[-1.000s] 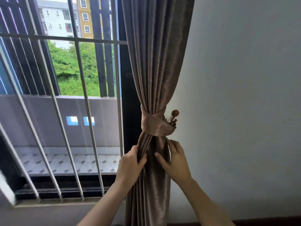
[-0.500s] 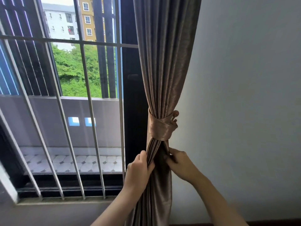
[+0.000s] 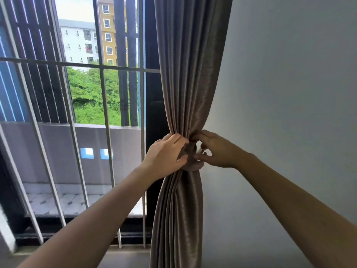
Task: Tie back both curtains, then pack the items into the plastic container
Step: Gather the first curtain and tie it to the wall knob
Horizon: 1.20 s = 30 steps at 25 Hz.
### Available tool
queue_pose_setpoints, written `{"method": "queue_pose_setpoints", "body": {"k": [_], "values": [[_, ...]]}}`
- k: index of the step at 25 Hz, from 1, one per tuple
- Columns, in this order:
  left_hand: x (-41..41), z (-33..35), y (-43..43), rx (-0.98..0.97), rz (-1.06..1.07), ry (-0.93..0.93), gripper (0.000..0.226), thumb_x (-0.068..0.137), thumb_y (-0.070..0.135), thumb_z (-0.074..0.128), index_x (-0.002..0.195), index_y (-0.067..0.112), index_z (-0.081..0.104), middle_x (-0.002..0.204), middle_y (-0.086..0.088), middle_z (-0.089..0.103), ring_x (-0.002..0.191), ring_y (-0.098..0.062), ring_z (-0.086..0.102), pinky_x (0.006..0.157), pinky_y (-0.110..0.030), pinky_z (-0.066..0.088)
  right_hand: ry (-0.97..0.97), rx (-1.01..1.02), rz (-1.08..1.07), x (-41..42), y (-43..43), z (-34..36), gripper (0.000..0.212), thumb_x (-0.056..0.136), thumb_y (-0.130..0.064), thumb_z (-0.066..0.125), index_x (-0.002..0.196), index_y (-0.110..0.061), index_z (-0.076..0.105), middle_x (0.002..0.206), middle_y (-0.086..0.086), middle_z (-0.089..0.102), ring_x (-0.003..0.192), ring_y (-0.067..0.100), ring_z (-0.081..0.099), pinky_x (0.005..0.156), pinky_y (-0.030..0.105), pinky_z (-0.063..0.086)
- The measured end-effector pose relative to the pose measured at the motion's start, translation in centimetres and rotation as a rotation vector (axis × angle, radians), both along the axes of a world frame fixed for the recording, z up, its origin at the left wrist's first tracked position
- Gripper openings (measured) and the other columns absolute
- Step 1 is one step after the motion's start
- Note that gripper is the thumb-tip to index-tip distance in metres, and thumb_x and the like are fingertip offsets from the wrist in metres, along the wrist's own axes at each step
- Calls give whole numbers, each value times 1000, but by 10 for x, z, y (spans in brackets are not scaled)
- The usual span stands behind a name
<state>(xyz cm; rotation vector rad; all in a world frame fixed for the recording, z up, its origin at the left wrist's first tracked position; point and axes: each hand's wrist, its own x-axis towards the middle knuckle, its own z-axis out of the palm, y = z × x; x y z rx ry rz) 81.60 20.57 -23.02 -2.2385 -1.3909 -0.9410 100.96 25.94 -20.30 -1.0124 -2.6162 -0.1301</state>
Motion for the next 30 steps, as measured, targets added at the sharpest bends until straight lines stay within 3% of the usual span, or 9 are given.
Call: {"method": "queue_pose_setpoints", "body": {"k": [5, 9, 11, 14, 16, 18, 24, 27, 30], "values": [[18, 5, -2, 111, 241, 172, 14, 76, 25, 72, 82, 13, 67, 83, -4, 64, 77, -24, 64, 61, -34, 47, -102, -21, -39, -12, -1, 16, 21, 91, -11, 47, 110, -9, 55, 112, 10, 59, 98, 29, 59, 80, 42, 49], [30, 2, -16, -59, 142, 30, 24, 91, 30, 45, 99, 12, 58, 99, -3, 62, 100, -22, 54, 79, -35, 38, -221, -6, -100, -11, -10, 8, 27, 97, -22, 42, 118, -15, 57, 120, 2, 56, 104, 25, 57, 76, 28, 38], [29, 4, -18, -144, 130, -8, 23, 94, 31, 39, 99, 14, 53, 97, -2, 64, 96, -23, 55, 82, -37, 37, -173, -91, -111, -7, -14, 9, 22, 98, -23, 38, 103, -16, 58, 110, 2, 58, 99, 25, 58, 78, 30, 39], [26, 20, -18, -280, 138, 102, 26, 91, 39, 42, 97, 17, 55, 91, 1, 63, 86, -22, 58, 85, -40, 35, -134, -232, -106, -7, -19, 18, 21, 92, -32, 40, 98, -21, 57, 106, 6, 65, 87, 22, 62, 81, 36, 47], [24, 29, -33, -280, 154, 204, 25, 92, 36, 44, 99, 18, 60, 95, -1, 63, 88, -23, 59, 84, -37, 36, -236, -176, -97, -12, -42, 29, 37, 83, -40, 48, 114, -21, 58, 116, 4, 62, 99, 23, 59, 82, 33, 46], [24, 29, -31, -308, 166, 228, 23, 94, 32, 43, 104, 20, 61, 100, -4, 63, 92, -26, 60, 76, -34, 39, -328, -88, -82, -16, -41, 30, 36, 84, -29, 56, 118, -16, 58, 119, 5, 61, 104, 25, 58, 79, 30, 45], [25, 24, -34, -301, 64, 76, 23, 94, 35, 43, 101, 21, 60, 101, 0, 63, 90, -24, 60, 66, -33, 41, -319, -26, -135, -5, -34, 38, 29, 82, -33, 64, 109, -21, 63, 112, -1, 65, 99, 21, 61, 78, 32, 49], [17, 8, -34, -88, -81, -167, 13, 88, 28, 57, 97, 19, 61, 96, 8, 60, 81, -11, 59, 67, -20, 45, -263, 43, -116, 2, -38, 11, 38, 79, -41, 69, 108, -20, 58, 108, -2, 65, 90, 21, 63, 74, 32, 48], [-1, -1, -26, 81, -171, -493, 8, 81, 5, 63, 87, 10, 64, 86, 5, 57, 60, -8, 55, 60, -9, 41, 118, 235, -52, 7, -35, 3, 16, 87, -31, 61, 100, -21, 62, 96, -6, 67, 71, 10, 58, 68, 29, 48]]}}
